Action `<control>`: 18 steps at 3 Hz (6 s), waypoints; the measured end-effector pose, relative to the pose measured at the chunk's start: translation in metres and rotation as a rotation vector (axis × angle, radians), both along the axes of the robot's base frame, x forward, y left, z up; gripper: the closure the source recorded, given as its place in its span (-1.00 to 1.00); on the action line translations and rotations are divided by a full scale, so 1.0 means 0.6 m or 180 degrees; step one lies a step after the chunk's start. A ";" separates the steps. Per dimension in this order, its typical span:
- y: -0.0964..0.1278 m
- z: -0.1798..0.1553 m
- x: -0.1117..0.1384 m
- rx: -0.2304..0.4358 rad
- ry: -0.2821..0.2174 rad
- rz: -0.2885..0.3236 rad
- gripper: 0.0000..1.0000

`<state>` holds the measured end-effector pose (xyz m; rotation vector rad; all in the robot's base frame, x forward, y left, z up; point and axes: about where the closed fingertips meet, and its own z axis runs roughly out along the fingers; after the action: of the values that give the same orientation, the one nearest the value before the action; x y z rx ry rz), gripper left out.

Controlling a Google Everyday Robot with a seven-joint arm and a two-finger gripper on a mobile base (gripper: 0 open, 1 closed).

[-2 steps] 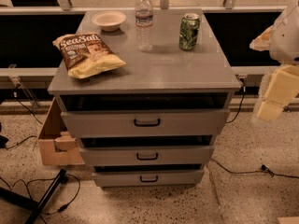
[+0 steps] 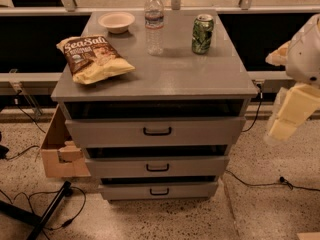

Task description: Open bottom drawer

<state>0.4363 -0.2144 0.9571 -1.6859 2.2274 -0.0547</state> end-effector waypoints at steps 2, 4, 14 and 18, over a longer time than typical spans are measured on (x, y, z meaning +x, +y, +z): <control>0.052 -0.160 -0.024 0.0185 -0.0091 -0.0180 -1.00; 0.103 -0.380 -0.015 -0.0217 -0.0197 -0.0236 -1.00; 0.210 -0.907 -0.010 -0.0664 0.0203 0.0136 -1.00; 0.139 -1.073 0.134 -0.0811 0.0194 0.0222 -1.00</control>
Offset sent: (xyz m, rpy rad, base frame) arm -0.0143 0.0518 -0.2086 -0.0005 -0.0724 -0.1271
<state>0.5168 -0.1313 0.3132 -1.9185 2.2836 -0.2845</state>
